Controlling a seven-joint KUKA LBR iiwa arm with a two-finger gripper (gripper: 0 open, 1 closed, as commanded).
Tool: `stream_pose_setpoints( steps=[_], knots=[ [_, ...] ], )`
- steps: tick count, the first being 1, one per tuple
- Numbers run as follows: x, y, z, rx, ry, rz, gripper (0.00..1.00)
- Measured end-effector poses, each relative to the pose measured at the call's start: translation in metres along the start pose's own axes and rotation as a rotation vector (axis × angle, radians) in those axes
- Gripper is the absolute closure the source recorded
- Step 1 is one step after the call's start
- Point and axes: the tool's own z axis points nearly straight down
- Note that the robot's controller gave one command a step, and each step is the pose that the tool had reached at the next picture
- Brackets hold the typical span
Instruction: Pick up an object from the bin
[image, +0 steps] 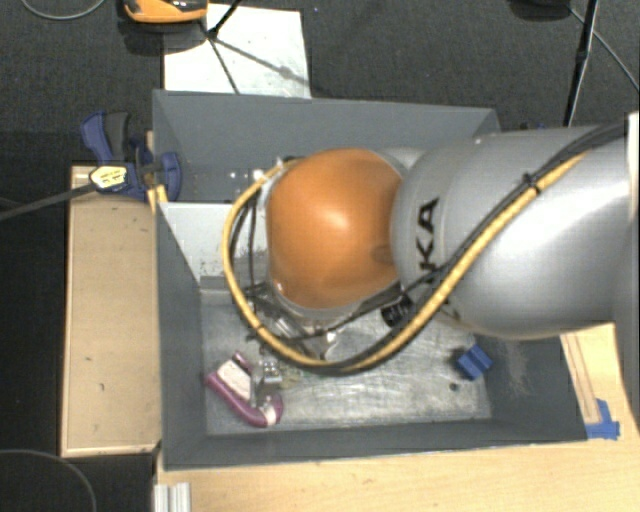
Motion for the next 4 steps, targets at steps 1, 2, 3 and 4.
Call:
stream_pose_setpoints(
  steps=[1,2,3,4],
  knots=[
    [-0.004,-0.021,0.125,0.002,0.0,-0.016,0.0],
    [-0.007,-0.029,0.164,-0.003,-0.007,0.217,0.0],
    [-0.01,-0.03,0.163,-0.003,-0.013,0.225,1.0],
    [-0.017,-0.036,0.065,-0.005,-0.013,0.277,1.0]
  ],
)
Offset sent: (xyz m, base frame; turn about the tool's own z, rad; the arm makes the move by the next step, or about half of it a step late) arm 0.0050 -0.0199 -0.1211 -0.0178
